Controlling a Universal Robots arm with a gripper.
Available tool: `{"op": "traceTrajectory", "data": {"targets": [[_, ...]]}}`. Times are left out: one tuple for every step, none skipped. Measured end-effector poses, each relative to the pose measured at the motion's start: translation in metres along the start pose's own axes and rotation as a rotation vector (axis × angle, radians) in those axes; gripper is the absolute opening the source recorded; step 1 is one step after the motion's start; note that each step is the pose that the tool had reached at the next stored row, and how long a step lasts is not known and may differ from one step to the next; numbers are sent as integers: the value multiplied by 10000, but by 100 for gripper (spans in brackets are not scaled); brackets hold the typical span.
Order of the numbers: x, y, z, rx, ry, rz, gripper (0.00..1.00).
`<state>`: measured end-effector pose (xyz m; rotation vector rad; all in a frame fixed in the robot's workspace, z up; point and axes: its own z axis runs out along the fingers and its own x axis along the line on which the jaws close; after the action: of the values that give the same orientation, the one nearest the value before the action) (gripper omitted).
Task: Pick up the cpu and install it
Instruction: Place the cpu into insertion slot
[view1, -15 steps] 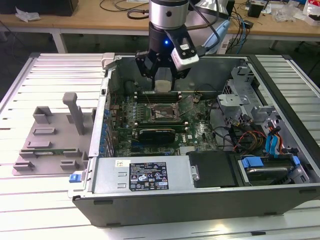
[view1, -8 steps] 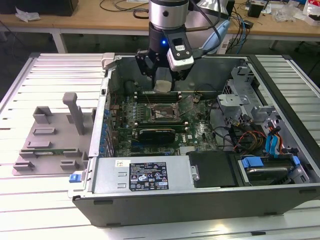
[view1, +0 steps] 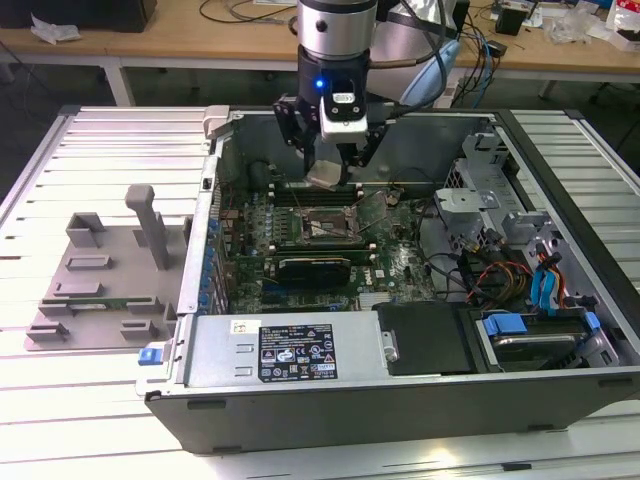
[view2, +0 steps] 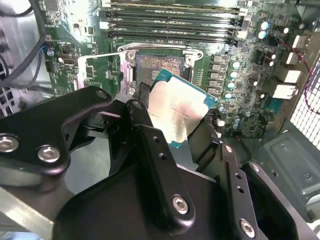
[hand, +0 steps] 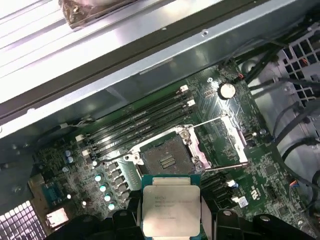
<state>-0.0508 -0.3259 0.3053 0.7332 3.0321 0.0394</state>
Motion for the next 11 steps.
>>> {"op": "traceTrajectory", "data": {"targets": [[0, 0, 1, 5, -10, 348, 55], [0, 0, 2, 9, -18, 613, 55], [0, 0, 4, 15, -28, 961, 55], [0, 0, 5, 20, -37, 1256, 55], [0, 0, 6, 23, -44, 1482, 55], [0, 0, 8, 29, -56, 1878, 55], [0, 0, 10, 34, -63, 2154, 55], [0, 0, 12, 39, -74, 2522, 55], [0, 0, 14, 44, -85, 2877, 55], [0, 0, 15, 48, -92, 3113, 55], [0, 0, 16, 52, -101, 3406, 55]]}}
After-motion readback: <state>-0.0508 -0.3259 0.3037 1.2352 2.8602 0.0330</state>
